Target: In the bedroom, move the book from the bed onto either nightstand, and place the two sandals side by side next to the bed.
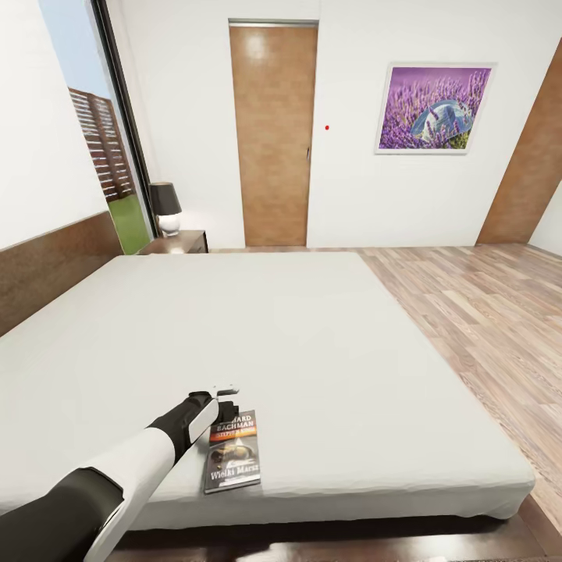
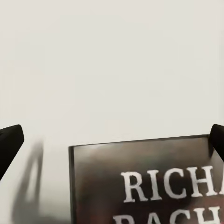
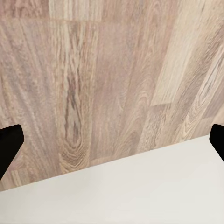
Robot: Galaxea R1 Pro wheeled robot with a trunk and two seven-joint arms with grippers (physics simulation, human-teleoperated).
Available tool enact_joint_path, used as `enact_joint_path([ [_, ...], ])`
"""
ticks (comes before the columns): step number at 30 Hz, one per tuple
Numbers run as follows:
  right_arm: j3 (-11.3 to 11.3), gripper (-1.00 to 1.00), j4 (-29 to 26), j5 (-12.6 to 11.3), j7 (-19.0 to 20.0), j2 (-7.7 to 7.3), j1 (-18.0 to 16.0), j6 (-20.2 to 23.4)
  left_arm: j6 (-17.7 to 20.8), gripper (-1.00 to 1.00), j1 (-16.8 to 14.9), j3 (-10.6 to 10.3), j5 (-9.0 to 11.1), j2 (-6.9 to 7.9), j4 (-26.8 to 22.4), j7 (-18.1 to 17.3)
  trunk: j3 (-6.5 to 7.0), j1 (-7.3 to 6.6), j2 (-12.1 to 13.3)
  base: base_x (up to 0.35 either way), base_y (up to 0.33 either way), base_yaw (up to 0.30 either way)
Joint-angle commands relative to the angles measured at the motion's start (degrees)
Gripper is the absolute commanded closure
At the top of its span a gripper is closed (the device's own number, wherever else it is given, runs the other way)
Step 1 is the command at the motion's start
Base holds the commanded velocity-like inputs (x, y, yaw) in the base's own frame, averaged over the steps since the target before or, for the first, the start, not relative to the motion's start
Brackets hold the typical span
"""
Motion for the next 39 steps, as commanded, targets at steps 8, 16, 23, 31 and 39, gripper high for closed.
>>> enact_joint_path([
  [8,-0.5,-1.00,0.1,0.6,-0.2,-0.01,0.0,-0.3,0.2,-1.00,0.0,-0.6,0.8,0.03,0.2,0.4,-0.05,0.01,0.0,0.000,0.000,0.000],
  [16,-0.5,-1.00,0.1,0.6,-0.2,-0.01,0.0,-0.3,0.2,-1.00,0.0,-0.6,0.8,0.02,0.2,0.4,-0.05,0.01,0.0,0.000,0.000,0.000],
  [23,-0.5,-1.00,0.1,0.6,-0.2,-0.01,0.0,-0.3,0.2,-1.00,0.0,-0.6,0.8,0.05,0.2,0.4,-0.05,0.01,0.0,0.000,0.000,0.000],
  [31,-0.5,-1.00,0.1,0.6,-0.2,-0.01,0.0,-0.3,0.2,-1.00,0.0,-0.6,0.8,0.04,0.2,0.4,-0.05,0.01,0.0,0.000,0.000,0.000],
  [39,-0.5,-1.00,0.1,0.6,-0.2,-0.01,0.0,-0.3,0.3,-1.00,0.0,-0.6,0.8,0.03,0.2,0.4,-0.05,0.01,0.0,0.000,0.000,0.000],
])
